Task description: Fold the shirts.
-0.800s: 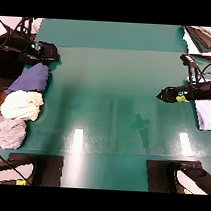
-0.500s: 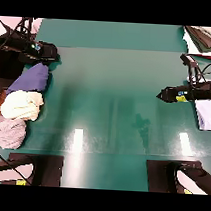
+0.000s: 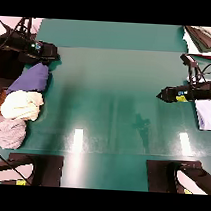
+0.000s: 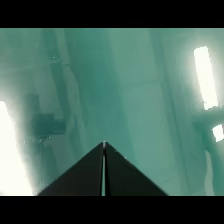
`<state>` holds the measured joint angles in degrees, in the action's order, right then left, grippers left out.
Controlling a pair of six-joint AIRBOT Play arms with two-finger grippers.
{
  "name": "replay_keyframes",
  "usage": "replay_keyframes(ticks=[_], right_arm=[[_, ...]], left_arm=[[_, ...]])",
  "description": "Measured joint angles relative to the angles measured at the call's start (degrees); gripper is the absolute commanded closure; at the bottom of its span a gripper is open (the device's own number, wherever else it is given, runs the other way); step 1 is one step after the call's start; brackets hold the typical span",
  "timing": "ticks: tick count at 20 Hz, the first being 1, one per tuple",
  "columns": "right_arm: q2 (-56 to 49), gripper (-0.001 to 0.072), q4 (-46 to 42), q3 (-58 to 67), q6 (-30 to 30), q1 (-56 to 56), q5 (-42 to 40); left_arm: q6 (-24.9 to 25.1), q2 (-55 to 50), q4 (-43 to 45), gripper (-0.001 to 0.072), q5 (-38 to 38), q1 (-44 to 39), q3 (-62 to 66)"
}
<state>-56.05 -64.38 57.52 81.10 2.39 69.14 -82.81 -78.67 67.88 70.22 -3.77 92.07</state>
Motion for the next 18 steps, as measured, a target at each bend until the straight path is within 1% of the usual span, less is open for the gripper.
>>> replay_keyframes(ticks=[1,3,5,8,13,18], right_arm=[[0.0,0.0694,0.0,0.0,0.0,0.0,0.0],[0.0,0.0694,0.1,0.0,0.5,0.0,0.0],[0.0,0.0694,0.2,0.0,1.2,0.0,0.1],[0.0,0.0694,0.3,0.0,2.2,0.0,0.4],[0.0,0.0694,0.3,0.0,2.7,0.0,0.5],[0.0,0.0694,0.4,-0.7,3.0,0.0,0.3]], left_arm=[[-0.1,0.0,0.7,-0.0005,-1.2,0.0,0.0],[-1.1,-0.4,4.9,-0.0001,-5.0,0.0,0.0],[-3.4,-1.8,10.7,-0.0001,-9.3,0.9,0.0],[-5.7,-6.3,16.1,-0.0001,-15.4,4.5,0.0],[-6.9,-16.0,19.1,-0.0001,-23.8,11.0,0.0],[-6.7,-24.1,20.2,-0.0001,-30.5,13.6,2.2]])
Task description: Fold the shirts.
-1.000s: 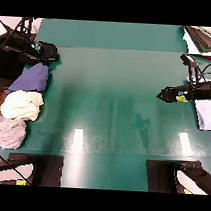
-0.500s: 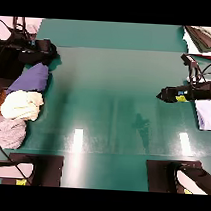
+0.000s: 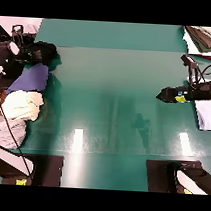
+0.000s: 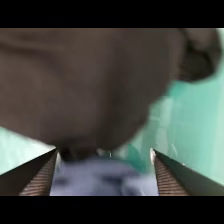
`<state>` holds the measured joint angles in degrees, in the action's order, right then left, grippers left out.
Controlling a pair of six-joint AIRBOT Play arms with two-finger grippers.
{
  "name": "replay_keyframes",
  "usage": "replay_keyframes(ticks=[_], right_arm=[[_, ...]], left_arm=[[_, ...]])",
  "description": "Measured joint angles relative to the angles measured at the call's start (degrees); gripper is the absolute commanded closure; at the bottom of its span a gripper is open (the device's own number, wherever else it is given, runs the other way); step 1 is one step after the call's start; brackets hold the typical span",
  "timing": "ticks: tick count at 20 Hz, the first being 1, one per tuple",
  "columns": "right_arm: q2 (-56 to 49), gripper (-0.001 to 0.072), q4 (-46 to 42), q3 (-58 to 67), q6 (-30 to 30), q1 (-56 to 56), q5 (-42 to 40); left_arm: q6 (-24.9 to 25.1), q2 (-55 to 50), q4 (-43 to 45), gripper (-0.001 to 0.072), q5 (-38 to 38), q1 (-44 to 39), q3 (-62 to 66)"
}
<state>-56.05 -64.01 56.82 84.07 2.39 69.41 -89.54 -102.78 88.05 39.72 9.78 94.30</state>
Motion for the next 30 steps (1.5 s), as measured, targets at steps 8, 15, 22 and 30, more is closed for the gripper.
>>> replay_keyframes(ticks=[8,15,22,30], right_arm=[[0.0,0.0693,0.0,-4.4,2.2,0.0,-0.4],[0.2,0.0694,0.1,-4.7,2.4,0.0,-0.4],[0.2,0.0694,0.1,5.6,2.5,0.0,-4.5],[0.2,0.0694,0.0,20.6,2.5,0.1,-7.8]], left_arm=[[1.3,-5.6,0.3,0.0591,-2.4,0.6,5.1],[1.9,-5.5,-2.7,0.0682,6.6,0.4,18.0],[14.8,10.4,-23.5,0.0682,13.0,-3.8,25.8],[25.8,28.4,-40.2,0.0681,28.6,-13.8,23.9]])
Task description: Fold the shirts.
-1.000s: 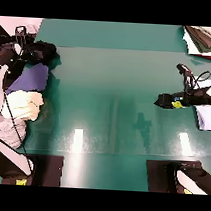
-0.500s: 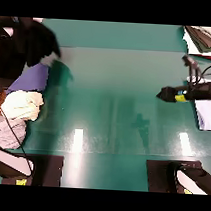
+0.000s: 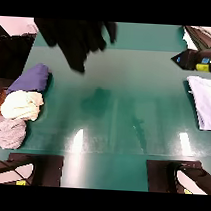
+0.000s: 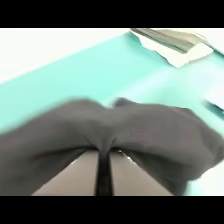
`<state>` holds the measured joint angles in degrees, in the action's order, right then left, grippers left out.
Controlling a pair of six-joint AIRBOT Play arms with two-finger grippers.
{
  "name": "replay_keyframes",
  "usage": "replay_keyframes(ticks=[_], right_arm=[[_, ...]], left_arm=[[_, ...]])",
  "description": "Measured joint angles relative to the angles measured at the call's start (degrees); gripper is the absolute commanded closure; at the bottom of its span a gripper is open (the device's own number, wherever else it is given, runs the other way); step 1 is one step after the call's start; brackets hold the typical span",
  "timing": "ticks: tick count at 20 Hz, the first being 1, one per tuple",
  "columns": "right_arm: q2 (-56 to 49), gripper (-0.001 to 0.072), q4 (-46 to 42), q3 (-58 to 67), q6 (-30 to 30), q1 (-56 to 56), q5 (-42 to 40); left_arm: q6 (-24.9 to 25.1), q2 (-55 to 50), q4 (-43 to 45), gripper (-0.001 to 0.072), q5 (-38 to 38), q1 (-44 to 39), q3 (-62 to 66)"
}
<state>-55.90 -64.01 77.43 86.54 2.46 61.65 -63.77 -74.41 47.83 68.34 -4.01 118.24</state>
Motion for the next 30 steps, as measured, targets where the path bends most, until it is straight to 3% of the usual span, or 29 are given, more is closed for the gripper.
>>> replay_keyframes(ticks=[4,6,7,15,22,30], right_arm=[[0.0,0.0693,0.0,4.2,0.0,0.0,1.8],[0.0,0.0693,0.0,5.1,0.0,0.0,2.8],[0.0,0.0693,0.0,5.4,0.0,0.0,3.3],[0.0,0.0693,-0.1,6.2,-0.9,0.0,5.1],[0.0,0.0693,-0.2,6.2,-2.0,0.0,7.2],[0.0,0.0693,-0.1,6.2,-2.2,0.0,8.0]], left_arm=[[1.5,2.2,-0.3,0.0678,4.1,-2.5,-9.6],[1.6,1.8,0.6,0.0195,3.3,-3.0,-15.9],[1.2,1.3,1.5,0.0167,2.6,-3.1,-19.0],[-6.7,-1.9,17.4,0.0171,10.2,-3.4,-30.3],[-8.7,6.7,26.6,0.0171,14.2,-1.7,-53.8],[-8.6,17.7,23.8,0.0170,10.2,12.5,-78.4]])
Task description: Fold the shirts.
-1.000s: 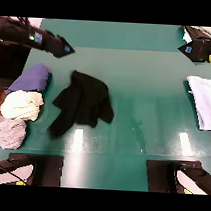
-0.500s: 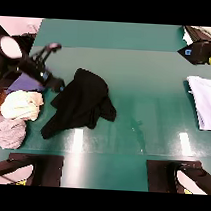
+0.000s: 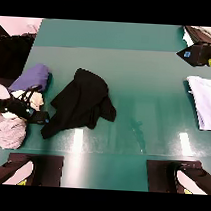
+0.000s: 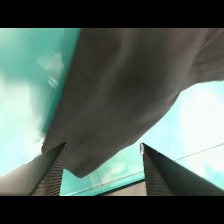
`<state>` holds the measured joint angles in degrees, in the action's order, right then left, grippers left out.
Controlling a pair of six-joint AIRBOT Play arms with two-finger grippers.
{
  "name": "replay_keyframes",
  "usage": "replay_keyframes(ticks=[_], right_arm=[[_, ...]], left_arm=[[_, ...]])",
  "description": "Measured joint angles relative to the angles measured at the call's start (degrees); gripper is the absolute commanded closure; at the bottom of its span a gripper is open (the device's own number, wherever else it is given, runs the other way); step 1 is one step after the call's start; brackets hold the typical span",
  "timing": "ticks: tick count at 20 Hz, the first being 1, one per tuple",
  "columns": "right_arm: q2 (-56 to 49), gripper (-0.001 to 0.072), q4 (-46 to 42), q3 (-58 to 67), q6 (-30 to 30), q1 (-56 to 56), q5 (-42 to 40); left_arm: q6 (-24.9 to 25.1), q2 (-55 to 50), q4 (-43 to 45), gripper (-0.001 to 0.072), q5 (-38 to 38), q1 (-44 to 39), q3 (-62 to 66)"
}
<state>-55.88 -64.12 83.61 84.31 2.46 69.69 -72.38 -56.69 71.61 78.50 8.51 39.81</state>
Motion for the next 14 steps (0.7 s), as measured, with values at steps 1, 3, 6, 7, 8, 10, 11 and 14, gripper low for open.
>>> replay_keyframes(ticks=[1,3,6,7,8,10,11,14], right_arm=[[0.0,0.0694,0.0,0.0,0.0,0.0,0.1],[0.0,0.0694,0.0,0.0,0.0,0.0,0.4],[0.0,0.0694,0.1,0.0,0.0,0.0,0.9],[0.0,0.0694,0.1,0.0,0.0,0.0,1.1],[0.0,0.0693,0.1,0.0,0.0,0.0,1.2],[0.0,0.0694,0.1,0.0,0.0,0.0,1.5],[0.0,0.0693,0.1,0.0,0.0,0.0,1.6],[0.0,0.0693,0.1,0.0,0.0,0.0,1.7]], left_arm=[[0.2,0.3,0.1,0.0170,-0.6,0.7,-1.7],[0.3,0.7,0.5,0.0171,-2.1,1.5,-3.9],[-0.3,1.0,1.0,0.0171,-4.9,2.0,-5.3],[-0.5,1.0,1.2,0.0172,-5.8,2.1,-5.6],[-0.7,1.0,1.3,0.0172,-6.3,2.2,-5.8],[-1.0,1.0,1.3,0.0171,-7.3,2.3,-6.4],[-1.0,1.0,1.4,0.0172,-7.5,2.3,-7.1],[-1.2,1.1,1.3,0.0344,-8.1,2.3,-8.6]])
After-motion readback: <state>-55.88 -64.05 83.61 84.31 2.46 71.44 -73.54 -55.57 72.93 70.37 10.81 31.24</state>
